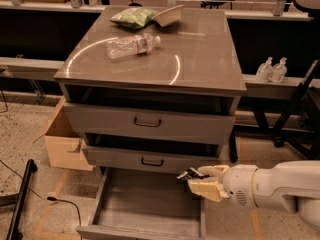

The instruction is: Place rxbar chocolate into bottom drawer

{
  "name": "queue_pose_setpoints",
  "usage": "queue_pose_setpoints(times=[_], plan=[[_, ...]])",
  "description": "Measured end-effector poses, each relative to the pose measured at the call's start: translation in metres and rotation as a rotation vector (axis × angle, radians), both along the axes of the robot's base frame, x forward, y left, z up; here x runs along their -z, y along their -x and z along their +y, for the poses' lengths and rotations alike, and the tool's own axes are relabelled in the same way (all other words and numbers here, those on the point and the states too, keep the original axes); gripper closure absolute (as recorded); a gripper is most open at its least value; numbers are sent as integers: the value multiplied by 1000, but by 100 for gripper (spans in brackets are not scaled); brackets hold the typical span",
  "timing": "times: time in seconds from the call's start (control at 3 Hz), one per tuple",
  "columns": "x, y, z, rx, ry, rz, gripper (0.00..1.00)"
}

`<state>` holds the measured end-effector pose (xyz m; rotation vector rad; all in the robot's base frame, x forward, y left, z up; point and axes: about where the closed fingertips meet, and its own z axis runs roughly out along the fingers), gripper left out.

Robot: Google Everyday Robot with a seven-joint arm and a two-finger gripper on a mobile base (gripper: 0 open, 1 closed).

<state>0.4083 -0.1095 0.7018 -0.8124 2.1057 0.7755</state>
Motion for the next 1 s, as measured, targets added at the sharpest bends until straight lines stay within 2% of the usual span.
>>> queue_pose_setpoints(times=[0.33, 0.67, 1.0], plan=[[0, 0, 1, -23, 16, -28, 100], [32, -22, 10, -5, 60, 9, 100], [92, -66, -6, 121, 138, 85, 100]])
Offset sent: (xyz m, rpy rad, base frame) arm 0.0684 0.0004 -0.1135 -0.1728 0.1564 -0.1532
